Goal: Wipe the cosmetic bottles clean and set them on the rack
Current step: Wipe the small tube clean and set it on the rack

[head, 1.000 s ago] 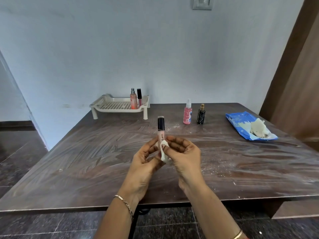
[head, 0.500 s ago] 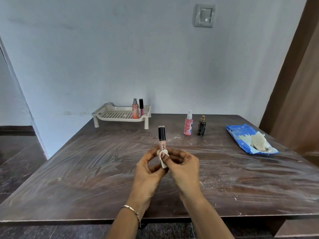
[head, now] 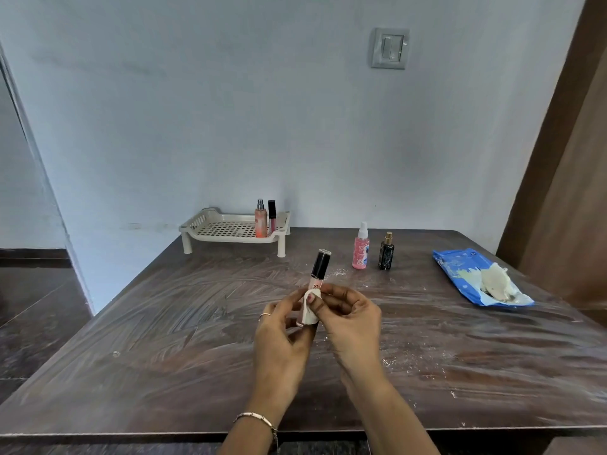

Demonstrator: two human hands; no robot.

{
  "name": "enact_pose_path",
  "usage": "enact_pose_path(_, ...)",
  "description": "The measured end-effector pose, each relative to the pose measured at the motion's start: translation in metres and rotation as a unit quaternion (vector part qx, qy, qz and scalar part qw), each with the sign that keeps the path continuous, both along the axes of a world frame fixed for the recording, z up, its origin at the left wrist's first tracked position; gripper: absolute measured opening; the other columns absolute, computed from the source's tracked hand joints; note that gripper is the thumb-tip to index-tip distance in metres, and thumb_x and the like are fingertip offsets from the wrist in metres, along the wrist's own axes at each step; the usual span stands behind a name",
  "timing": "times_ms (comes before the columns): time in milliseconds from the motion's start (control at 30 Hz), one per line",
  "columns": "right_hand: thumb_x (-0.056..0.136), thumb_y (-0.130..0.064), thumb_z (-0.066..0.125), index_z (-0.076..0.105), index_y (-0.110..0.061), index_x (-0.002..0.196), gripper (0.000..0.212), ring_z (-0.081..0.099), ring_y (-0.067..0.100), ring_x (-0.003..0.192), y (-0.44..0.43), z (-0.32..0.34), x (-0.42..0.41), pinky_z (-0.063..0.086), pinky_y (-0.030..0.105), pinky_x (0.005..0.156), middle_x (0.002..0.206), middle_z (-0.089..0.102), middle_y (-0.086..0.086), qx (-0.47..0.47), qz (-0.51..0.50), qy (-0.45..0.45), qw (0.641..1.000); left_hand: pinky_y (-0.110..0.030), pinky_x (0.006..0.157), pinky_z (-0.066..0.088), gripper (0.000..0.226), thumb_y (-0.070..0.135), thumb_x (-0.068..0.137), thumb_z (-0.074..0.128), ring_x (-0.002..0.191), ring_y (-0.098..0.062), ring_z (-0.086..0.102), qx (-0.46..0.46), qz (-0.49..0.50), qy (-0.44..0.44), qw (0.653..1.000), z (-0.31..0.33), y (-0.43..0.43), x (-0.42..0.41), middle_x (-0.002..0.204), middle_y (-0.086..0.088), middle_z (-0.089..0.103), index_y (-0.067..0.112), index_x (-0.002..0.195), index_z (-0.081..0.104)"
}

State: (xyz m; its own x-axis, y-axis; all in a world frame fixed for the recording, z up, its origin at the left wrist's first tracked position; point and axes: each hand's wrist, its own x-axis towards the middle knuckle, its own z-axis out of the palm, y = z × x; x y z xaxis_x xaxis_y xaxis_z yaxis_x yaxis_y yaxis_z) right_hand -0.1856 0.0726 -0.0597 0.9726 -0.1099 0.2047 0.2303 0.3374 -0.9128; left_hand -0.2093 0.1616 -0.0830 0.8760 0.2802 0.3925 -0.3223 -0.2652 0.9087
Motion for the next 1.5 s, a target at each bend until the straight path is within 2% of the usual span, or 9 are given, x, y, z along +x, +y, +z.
enact_pose_path(133,0.068,0.008,0.077,0.070,0.000,0.084,0.020,0.070,0.018,0.070,-0.005,0.003,0.003,0.056,0.021,0.064,0.077,0.074,0.012,-0.011,-0.016,-0.002,1.000,-0.006,0.068,0.047,0.039,0.012,0.080,0.073,0.083,0.004,0.064,-0.010,0.009,0.011,1.000,0.000,0.006,0.003,0.098,0.011,0.066,0.037,0.107,0.061)
enact_pose_path(267,0.069,0.007,0.075,0.069,-0.004,0.082,0.018,0.068,0.013,0.068,-0.014,0.010,0.010,0.057,0.021,0.066,0.075,0.073,0.008,0.060,-0.042,-0.004,0.997,-0.013,0.068,0.051,0.035,0.007,0.075,0.077,0.073,-0.002,0.068,-0.052,-0.015,0.045,0.998,-0.004,0.008,0.002,0.077,0.009,0.074,0.030,0.099,0.068)
enact_pose_path(400,0.071,0.003,0.074,0.068,-0.001,0.099,0.028,0.071,0.016,0.083,-0.017,0.010,0.011,0.056,0.022,0.074,0.090,0.074,0.010,0.074,-0.008,-0.006,0.997,-0.016,0.068,0.051,0.027,0.006,0.077,0.076,0.072,-0.008,0.068,-0.051,-0.057,0.066,0.995,-0.005,0.004,-0.002,0.077,0.004,0.074,0.025,0.096,0.070)
enact_pose_path(567,0.072,0.001,0.074,0.066,0.000,0.106,0.034,0.071,0.023,0.088,-0.020,0.005,0.008,0.056,0.024,0.069,0.094,0.074,0.014,0.058,0.043,0.024,0.997,-0.027,0.075,0.054,0.017,0.006,0.080,0.072,0.076,-0.015,0.064,-0.117,-0.132,0.107,0.979,-0.006,0.008,-0.003,0.080,-0.002,0.072,0.015,0.094,0.070)
enact_pose_path(767,0.071,-0.002,0.070,0.067,0.000,0.104,0.033,0.071,0.022,0.088,-0.027,0.017,0.014,0.059,0.030,0.076,0.096,0.074,0.012,0.127,0.107,0.041,0.985,-0.032,0.077,0.057,0.038,0.008,0.080,0.062,0.073,-0.017,0.066,-0.315,-0.310,0.225,0.868,0.001,0.014,-0.014,0.087,-0.010,0.068,-0.008,0.114,0.061)
enact_pose_path(933,0.077,-0.001,0.065,0.067,0.000,0.108,0.031,0.071,0.021,0.092,-0.031,0.017,0.014,0.058,0.025,0.072,0.101,0.073,0.011,0.112,0.126,0.021,0.985,-0.034,0.071,0.060,0.030,0.002,0.082,0.054,0.066,-0.018,0.066,-0.416,-0.374,0.248,0.791,0.002,0.015,-0.024,0.082,-0.013,0.065,-0.011,0.106,0.066)
enact_pose_path(1067,0.077,0.003,0.070,0.072,-0.007,0.091,0.018,0.071,0.011,0.085,-0.028,0.021,0.010,0.055,0.018,0.066,0.088,0.076,0.001,-0.013,0.024,-0.048,0.998,-0.034,0.071,0.060,0.032,0.005,0.079,0.059,0.064,-0.018,0.066,-0.396,-0.348,0.242,0.815,0.000,0.014,-0.020,0.081,-0.013,0.066,-0.010,0.106,0.067)
enact_pose_path(1233,0.075,-0.003,0.075,0.071,-0.026,0.086,0.026,0.070,0.002,0.081,-0.016,0.019,0.003,0.054,0.015,0.072,0.081,0.074,-0.012,-0.110,-0.125,-0.092,0.982,-0.033,0.074,0.059,0.033,0.012,0.076,0.066,0.069,-0.019,0.066,-0.331,-0.315,0.229,0.859,0.007,0.008,-0.016,0.085,-0.013,0.067,-0.004,0.104,0.066)
enact_pose_path(1500,0.072,-0.007,0.080,0.070,-0.025,0.078,0.022,0.070,0.006,0.072,-0.003,-0.004,-0.009,0.056,0.023,0.068,0.075,0.074,-0.008,-0.169,-0.098,-0.080,0.977,-0.027,0.072,0.059,0.020,0.000,0.093,0.048,0.075,-0.016,0.070,-0.304,-0.257,0.177,0.900,0.019,0.012,-0.011,0.086,-0.012,0.072,0.000,0.102,0.066)
